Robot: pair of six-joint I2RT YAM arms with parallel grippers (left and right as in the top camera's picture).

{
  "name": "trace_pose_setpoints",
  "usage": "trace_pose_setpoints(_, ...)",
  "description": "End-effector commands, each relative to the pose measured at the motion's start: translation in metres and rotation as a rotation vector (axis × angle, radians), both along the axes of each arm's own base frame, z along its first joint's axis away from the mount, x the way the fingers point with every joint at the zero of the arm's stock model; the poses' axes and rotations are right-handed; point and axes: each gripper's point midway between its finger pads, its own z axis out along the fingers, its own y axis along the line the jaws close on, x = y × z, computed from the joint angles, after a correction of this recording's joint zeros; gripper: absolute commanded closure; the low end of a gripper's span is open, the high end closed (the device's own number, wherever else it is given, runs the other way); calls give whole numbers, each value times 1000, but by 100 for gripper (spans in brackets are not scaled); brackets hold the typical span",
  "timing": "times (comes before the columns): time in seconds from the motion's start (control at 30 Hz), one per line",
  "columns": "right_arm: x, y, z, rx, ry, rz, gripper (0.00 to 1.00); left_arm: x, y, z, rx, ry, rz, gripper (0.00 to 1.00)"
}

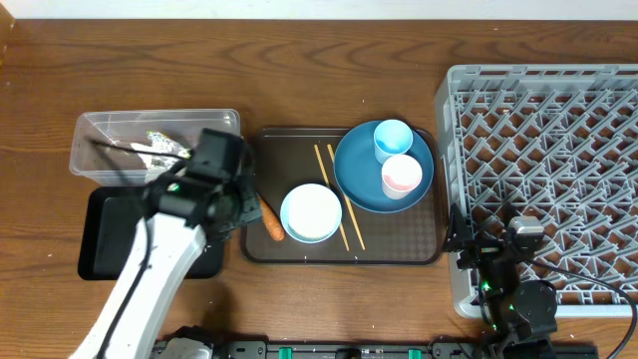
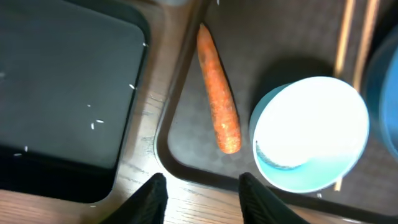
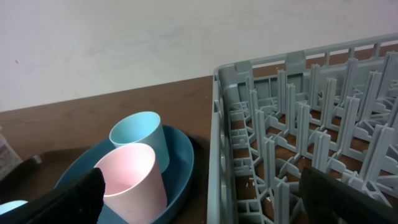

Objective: Sort waste into correct bins and load items into the dishwasher rack
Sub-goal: 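Move the left gripper to the carrot beside the white bowl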

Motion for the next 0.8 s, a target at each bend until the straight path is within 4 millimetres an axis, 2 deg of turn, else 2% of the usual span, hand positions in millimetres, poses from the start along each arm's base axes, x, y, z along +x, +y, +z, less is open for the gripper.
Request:
trace_pose_setpoints(0.0, 0, 0, -1, -6, 3, -1, 1, 7, -3, -8, 36, 25, 31, 57)
trace_pose_setpoints(0.27, 0, 0, -1, -6, 3, 0, 1, 14, -10, -41, 64, 109, 16, 58)
trace_pose_setpoints(0.4, 0, 0, -1, -6, 3, -1, 1, 16, -11, -54, 66, 144, 73, 58)
trace_pose_setpoints(0.77, 0, 0, -1, -6, 3, -1, 1, 20, -15, -73, 67, 182, 104, 60)
